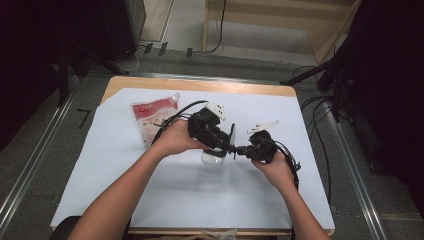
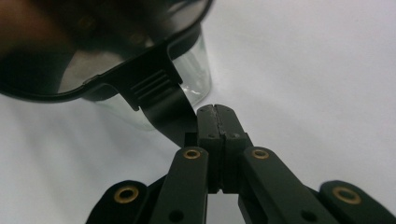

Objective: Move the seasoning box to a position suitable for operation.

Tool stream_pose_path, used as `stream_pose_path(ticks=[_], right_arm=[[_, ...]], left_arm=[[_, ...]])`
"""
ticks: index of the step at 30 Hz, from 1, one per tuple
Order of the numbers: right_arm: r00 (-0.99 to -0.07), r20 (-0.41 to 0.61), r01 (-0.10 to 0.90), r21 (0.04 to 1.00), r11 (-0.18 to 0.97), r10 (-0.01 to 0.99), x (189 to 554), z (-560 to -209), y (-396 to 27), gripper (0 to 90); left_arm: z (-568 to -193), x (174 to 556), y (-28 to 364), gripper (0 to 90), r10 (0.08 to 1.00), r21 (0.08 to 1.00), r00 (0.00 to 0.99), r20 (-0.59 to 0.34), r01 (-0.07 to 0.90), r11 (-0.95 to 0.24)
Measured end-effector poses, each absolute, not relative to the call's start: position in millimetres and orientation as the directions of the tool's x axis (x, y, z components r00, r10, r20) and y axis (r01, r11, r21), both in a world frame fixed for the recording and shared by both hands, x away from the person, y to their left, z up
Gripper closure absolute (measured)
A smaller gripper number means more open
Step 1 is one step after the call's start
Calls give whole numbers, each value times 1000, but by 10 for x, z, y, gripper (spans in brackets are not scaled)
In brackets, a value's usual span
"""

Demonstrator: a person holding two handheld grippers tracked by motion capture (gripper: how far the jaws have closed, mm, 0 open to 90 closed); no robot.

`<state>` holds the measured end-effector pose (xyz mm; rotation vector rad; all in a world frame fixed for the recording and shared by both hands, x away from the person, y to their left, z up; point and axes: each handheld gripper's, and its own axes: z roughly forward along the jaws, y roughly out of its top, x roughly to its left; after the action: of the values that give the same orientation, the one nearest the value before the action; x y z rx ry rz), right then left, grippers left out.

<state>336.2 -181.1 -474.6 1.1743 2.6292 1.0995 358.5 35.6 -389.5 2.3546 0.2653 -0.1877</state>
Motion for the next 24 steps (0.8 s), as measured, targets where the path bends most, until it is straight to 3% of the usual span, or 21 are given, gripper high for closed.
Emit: stream_pose_path(ticks=[7,24], right_arm=[[-723,211,615,631,473,658,3348,-4752,-1750,900],[-724,200,610,632,478,660,3338,-4746,-1741,900]], left_arm=[[-3883,3579,341,726,131,674,966,-222,250,-695],[-3896,3493,192,701,134,669,971,-200,235,-705]])
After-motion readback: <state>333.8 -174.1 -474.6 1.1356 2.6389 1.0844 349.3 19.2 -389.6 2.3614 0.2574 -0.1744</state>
